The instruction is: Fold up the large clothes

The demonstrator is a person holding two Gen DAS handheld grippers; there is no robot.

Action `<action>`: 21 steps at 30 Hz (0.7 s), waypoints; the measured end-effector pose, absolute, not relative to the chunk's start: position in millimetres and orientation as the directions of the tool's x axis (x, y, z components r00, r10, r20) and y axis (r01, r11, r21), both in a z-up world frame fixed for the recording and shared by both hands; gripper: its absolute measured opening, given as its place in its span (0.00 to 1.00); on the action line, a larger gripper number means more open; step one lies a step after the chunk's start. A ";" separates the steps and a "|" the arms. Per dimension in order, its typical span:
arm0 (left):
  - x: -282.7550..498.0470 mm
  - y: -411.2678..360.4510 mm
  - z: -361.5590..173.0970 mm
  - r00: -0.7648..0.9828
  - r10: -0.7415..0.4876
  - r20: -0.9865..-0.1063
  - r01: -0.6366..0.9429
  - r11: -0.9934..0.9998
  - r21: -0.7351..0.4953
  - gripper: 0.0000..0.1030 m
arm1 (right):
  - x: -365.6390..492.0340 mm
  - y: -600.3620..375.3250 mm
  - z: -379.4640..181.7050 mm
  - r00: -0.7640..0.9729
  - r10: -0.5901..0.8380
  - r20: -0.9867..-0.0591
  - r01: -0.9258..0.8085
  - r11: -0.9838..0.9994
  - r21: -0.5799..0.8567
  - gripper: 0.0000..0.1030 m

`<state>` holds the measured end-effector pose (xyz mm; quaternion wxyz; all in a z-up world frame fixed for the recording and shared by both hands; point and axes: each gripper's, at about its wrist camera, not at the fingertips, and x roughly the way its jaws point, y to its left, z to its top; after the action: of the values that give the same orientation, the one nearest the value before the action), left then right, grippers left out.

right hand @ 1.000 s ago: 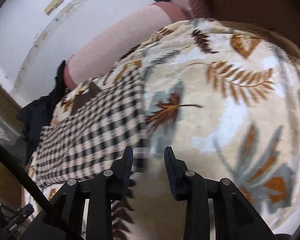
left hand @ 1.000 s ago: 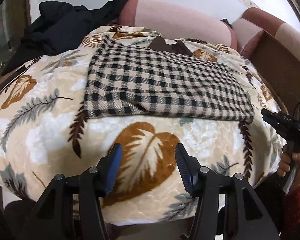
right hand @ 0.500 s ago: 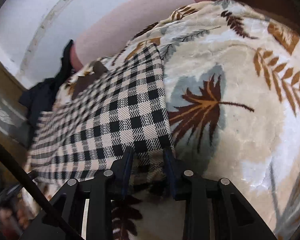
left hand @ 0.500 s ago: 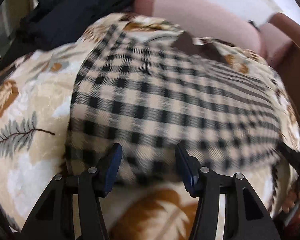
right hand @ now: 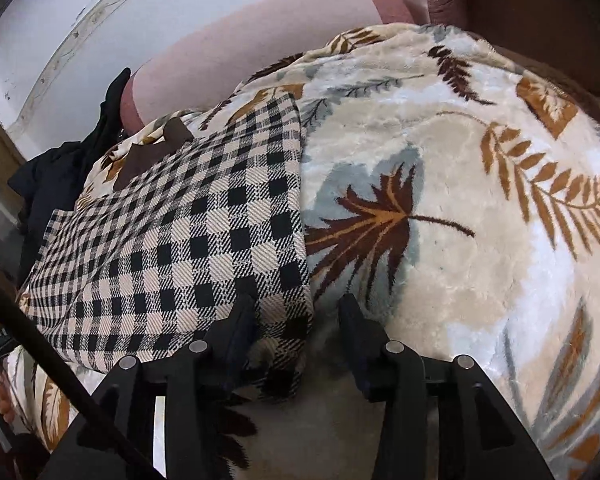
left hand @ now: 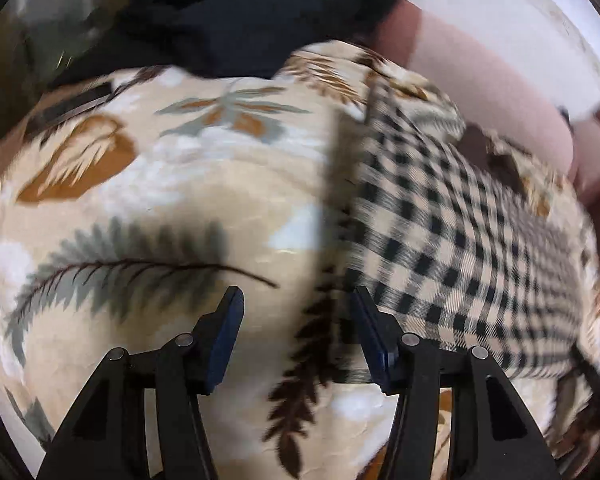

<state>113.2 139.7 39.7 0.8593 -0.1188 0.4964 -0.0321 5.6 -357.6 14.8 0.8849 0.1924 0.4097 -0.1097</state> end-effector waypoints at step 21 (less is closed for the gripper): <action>29.5 -60.9 78.7 0.386 -0.420 -0.821 0.486 0.850 -0.206 0.56 | -12.2 -392.1 24.0 0.685 0.122 -0.719 0.383 0.778 0.498 0.51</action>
<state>29.5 -60.9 78.7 0.8319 0.0342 0.4825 -0.2721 -12.2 -392.1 24.0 0.8585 0.3244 0.3898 -0.0760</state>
